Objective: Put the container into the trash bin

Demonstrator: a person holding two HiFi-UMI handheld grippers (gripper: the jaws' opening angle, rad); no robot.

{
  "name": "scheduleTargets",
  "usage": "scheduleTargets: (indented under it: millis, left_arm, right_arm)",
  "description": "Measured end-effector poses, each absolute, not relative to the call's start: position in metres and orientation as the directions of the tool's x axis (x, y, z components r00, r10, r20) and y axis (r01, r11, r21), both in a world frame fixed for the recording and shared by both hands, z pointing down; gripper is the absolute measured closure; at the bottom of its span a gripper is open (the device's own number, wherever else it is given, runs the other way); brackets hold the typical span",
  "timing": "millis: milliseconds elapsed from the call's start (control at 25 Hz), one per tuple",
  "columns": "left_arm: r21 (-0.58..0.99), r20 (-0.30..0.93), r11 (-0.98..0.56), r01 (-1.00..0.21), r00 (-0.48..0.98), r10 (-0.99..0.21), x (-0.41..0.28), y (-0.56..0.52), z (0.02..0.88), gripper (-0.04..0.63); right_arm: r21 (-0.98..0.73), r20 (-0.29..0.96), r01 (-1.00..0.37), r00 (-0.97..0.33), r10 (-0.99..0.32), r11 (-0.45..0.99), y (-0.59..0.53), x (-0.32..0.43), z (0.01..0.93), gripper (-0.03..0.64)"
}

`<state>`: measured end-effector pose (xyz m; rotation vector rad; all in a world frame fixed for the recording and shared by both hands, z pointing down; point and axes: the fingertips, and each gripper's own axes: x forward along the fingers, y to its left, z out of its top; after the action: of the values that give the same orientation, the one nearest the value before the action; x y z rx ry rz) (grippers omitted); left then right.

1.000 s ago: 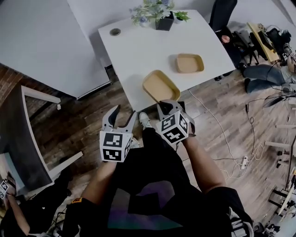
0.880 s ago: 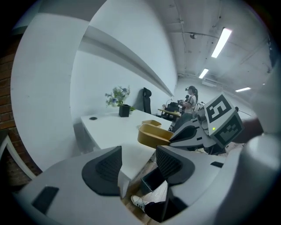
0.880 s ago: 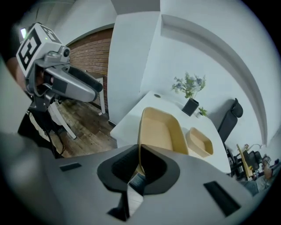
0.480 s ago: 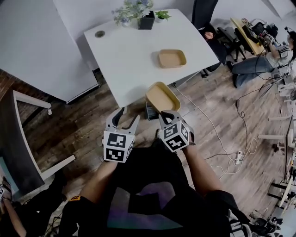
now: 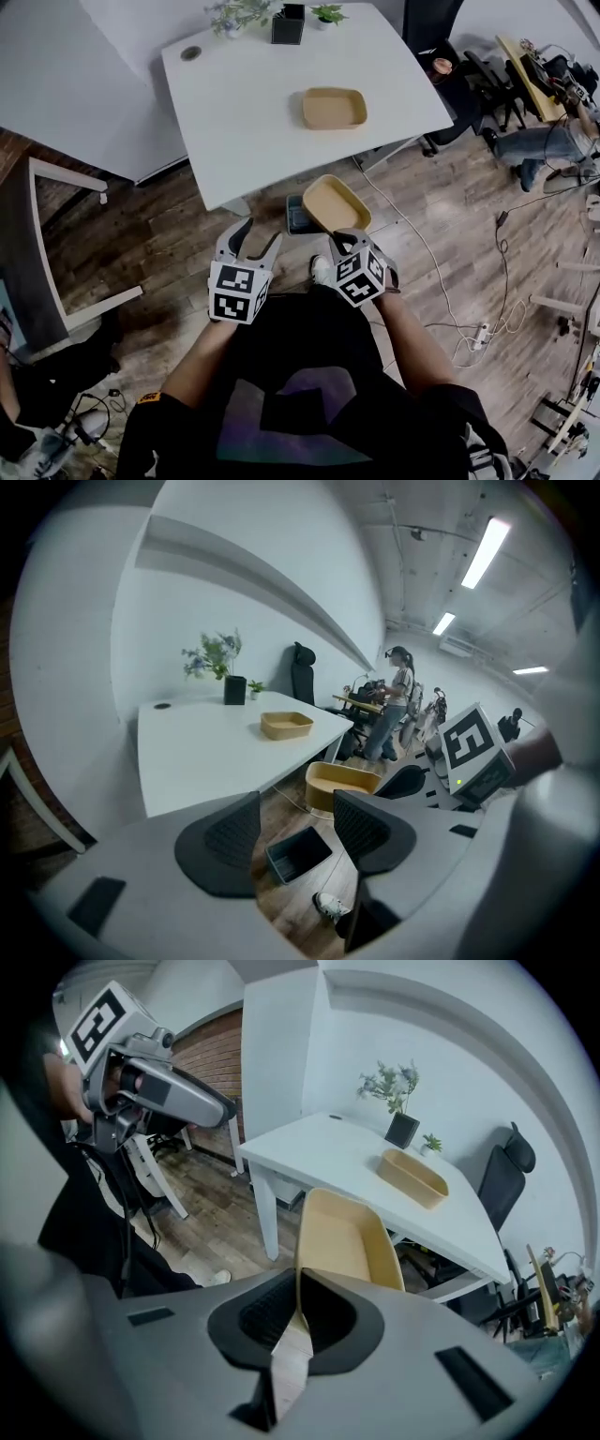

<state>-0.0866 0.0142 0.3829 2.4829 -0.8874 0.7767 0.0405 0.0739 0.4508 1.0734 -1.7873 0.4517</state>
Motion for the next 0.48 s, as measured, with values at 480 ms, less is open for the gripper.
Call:
scheduleTargets:
  millis: [480]
  left_arm:
    - [0.235, 0.753, -0.504, -0.831, 0.483, -0.446, -0.024, 0.08, 0.494, 0.364]
  right_arm:
    - [0.084, 0.936, -0.486, -0.26, -0.236, 0.87, 0.101, 0.108, 0.572, 0.586]
